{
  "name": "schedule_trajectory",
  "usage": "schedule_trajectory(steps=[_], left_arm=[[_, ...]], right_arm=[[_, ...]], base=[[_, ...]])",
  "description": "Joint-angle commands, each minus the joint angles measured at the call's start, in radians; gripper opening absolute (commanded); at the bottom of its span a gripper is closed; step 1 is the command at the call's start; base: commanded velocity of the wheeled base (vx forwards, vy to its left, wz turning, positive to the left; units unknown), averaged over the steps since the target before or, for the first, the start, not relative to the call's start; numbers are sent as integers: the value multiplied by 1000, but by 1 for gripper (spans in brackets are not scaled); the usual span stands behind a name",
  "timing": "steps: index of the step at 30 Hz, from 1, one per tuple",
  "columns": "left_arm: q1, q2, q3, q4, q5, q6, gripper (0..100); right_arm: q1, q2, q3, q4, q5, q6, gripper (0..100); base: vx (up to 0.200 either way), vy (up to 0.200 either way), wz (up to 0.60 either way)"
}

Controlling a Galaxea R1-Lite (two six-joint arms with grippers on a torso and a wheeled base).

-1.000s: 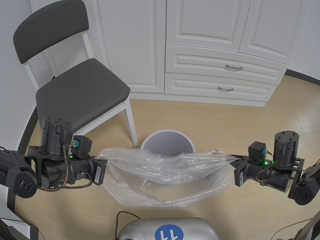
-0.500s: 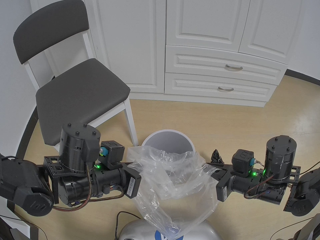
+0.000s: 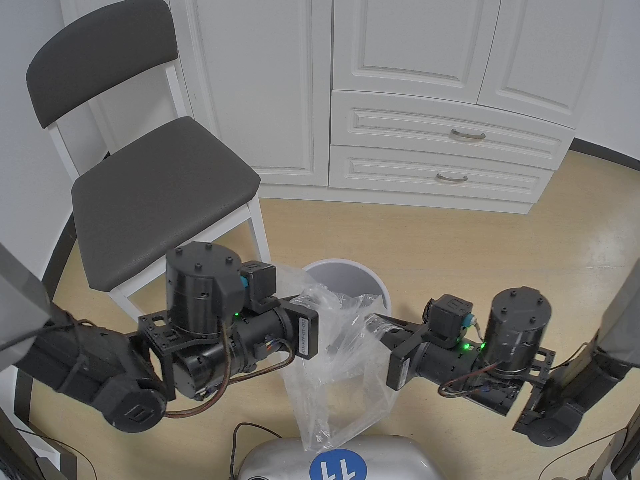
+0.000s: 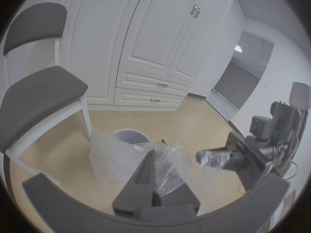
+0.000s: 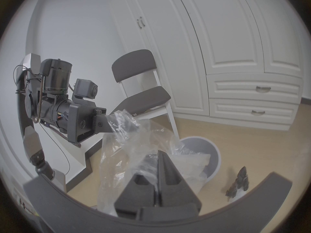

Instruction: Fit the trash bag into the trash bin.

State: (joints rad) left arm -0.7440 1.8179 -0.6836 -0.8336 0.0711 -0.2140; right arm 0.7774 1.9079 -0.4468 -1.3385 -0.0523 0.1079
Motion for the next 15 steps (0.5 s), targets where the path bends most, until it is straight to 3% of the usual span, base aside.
schedule_trajectory(steps=[1,8,11,15], left_arm=[[28,153,-85,-35,15,-42,0],[-1,271,-194,-35,13,-160,0],[-40,296,-220,-36,15,-196,0],[-57,308,-238,-53,18,-214,0]], right_arm=[[-41,206,-61,-47,5,64,0],[-152,280,-118,-39,19,111,0],[-225,209,-101,-25,88,111,0],[-285,126,-99,33,124,111,0]], base=[[0,0,0],[0,0,0],[0,0,0],[0,0,0]])
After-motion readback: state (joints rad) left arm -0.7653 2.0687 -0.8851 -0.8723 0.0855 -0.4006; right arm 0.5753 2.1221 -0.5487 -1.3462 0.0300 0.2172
